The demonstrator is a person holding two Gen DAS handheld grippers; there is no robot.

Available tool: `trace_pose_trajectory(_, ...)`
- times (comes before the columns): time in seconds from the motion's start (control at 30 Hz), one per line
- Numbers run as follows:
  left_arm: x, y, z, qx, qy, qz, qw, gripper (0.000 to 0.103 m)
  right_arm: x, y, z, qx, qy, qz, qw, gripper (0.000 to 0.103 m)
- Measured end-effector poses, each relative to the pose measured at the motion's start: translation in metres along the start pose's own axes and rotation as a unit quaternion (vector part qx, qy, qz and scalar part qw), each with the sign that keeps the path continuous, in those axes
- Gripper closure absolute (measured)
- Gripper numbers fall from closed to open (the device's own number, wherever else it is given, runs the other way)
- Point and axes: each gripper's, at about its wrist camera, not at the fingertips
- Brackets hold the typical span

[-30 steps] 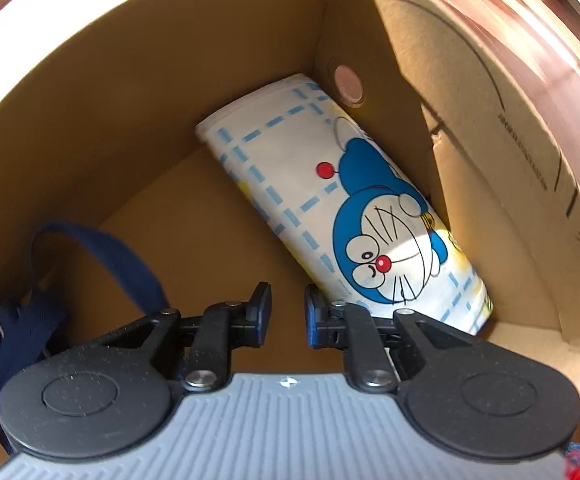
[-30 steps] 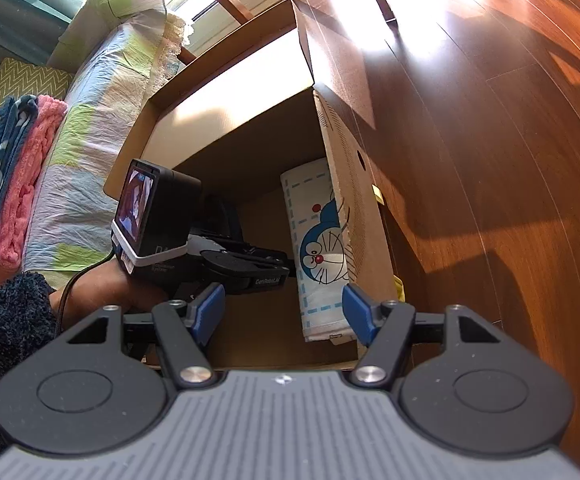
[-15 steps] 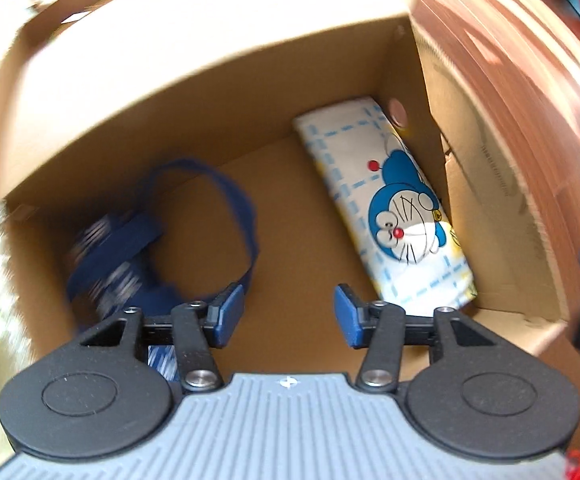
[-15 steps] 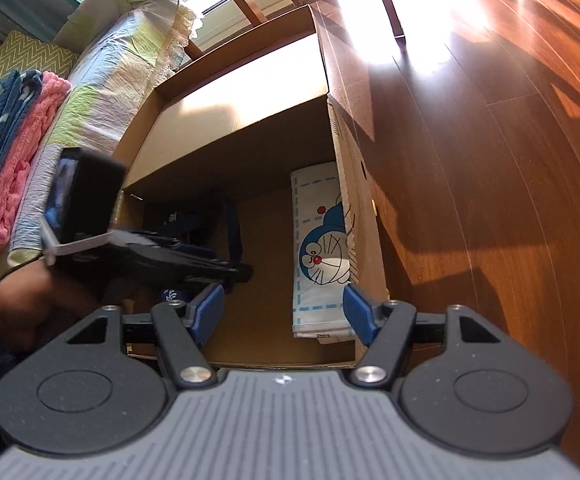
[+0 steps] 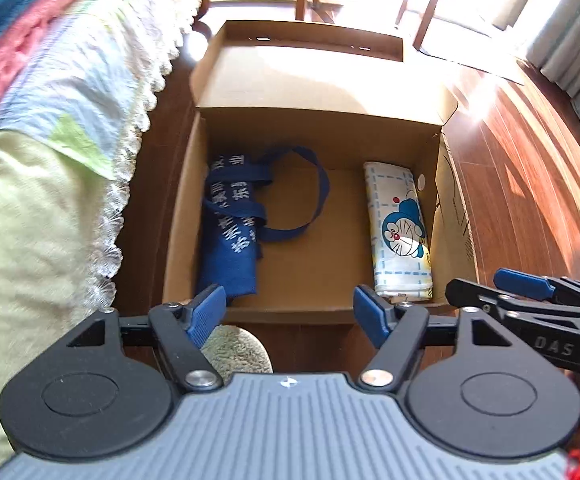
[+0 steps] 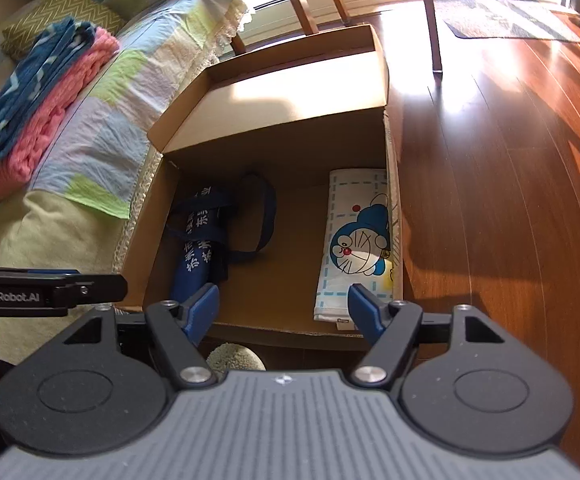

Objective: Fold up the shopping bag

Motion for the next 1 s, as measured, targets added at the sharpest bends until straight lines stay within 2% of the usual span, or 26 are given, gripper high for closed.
trace_pose_trajectory(0.13, -0.008, 0.022, 0.016, 0.015, 0.013, -0.016, 0.9997, 0.031, -0.015, 0.008, 0.005, -0.001, 0.029, 0.014, 0.999, 0.029)
trace_pose_trajectory(0.2, -0.004, 0.025, 0.026, 0.025, 0.013, -0.023, 0.9993, 0.031, -0.021, 0.013, 0.008, 0.004, 0.04, 0.026, 0.999, 0.025)
trace_pose_trajectory(0.47, 0.002, 0.054, 0.057, 0.071, 0.027, -0.034, 0.9965, 0.031, -0.032, 0.051, 0.025, 0.028, 0.044, 0.043, 0.998, 0.013)
trace_pose_trajectory(0.5, 0.004, 0.058, 0.059, 0.077, 0.025, -0.043, 0.9958, 0.03, -0.033, 0.056, 0.028, 0.031, 0.046, 0.048, 0.997, 0.011)
trace_pose_trajectory(0.6, 0.014, 0.075, 0.066, 0.098, 0.015, -0.077, 0.9921, 0.013, -0.034, 0.073, 0.035, 0.048, 0.058, 0.057, 0.996, 0.005)
trace_pose_trajectory(0.63, 0.017, 0.081, 0.069, 0.109, 0.012, -0.085, 0.9903, 0.011, -0.035, 0.078, 0.037, 0.053, 0.062, 0.061, 0.995, 0.004)
trace_pose_trajectory(1.0, 0.032, 0.118, 0.084, 0.132, 0.019, -0.089, 0.9871, 0.01, -0.04, 0.116, 0.056, 0.112, 0.093, 0.128, 0.981, 0.001)
Point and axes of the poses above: each gripper's, at about its wrist camera, not at the fingertips, and y roughly against the way its jaws point, x to its right, z to its underside, and after that the axes turned 2 degrees about z, right-handed
